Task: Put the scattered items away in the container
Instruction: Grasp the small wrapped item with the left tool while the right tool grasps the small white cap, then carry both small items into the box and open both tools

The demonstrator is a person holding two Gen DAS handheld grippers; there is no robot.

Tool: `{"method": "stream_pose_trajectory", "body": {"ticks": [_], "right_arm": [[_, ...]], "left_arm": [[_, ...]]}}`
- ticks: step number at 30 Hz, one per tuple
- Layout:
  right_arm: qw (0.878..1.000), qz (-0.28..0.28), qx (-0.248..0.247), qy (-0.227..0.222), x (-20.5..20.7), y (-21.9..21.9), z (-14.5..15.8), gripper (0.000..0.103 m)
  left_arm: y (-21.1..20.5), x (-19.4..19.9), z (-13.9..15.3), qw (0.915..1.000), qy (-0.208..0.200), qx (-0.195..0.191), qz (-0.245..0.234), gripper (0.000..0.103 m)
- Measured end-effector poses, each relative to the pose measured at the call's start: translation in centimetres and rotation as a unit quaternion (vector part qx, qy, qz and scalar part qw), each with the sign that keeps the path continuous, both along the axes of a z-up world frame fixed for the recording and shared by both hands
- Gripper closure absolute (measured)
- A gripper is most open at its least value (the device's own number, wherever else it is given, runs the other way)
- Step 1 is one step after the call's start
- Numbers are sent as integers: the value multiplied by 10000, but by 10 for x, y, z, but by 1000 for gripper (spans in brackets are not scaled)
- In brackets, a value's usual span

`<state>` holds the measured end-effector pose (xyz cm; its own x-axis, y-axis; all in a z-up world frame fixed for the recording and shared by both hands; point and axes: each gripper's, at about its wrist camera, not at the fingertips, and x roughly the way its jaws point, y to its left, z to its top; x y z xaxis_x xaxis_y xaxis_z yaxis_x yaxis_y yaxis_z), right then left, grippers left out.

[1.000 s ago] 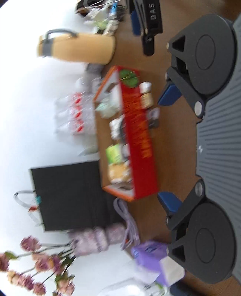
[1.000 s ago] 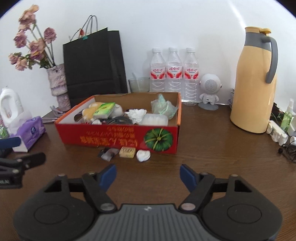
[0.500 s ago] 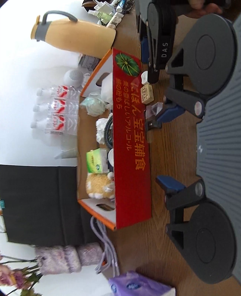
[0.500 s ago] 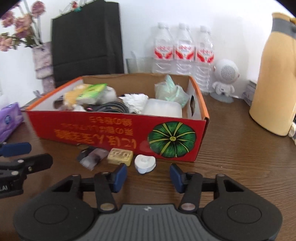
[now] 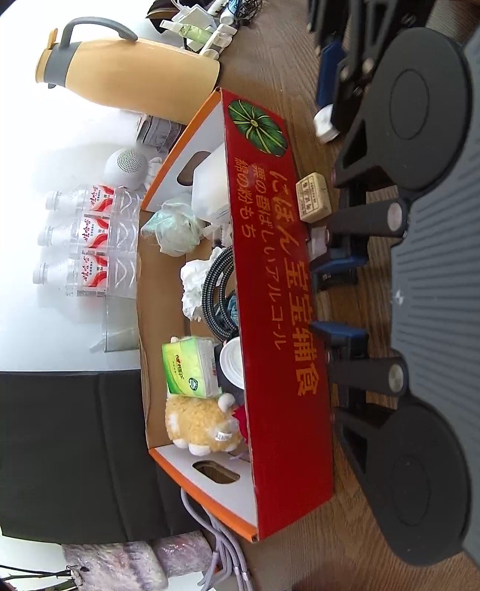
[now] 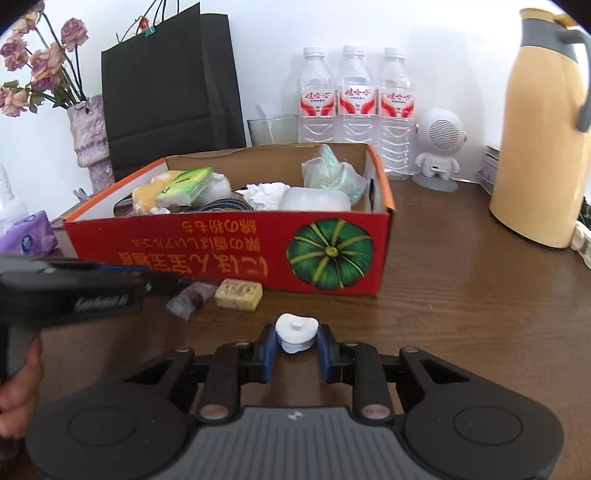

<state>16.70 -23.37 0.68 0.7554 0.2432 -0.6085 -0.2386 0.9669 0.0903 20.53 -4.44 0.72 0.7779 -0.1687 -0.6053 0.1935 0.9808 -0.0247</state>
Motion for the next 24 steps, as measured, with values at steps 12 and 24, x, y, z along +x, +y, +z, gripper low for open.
{"method": "stream_pose_trajectory", "body": {"ticks": [12, 24], "right_arm": [[9998, -34, 86, -195, -16, -8, 5, 81], [9979, -182, 165, -607, -98, -10, 30, 81]], "left_arm": [[-15, 0, -5, 9995, 83, 211, -203, 91], [-4, -129, 47, 9937, -981, 324, 445, 91]]}}
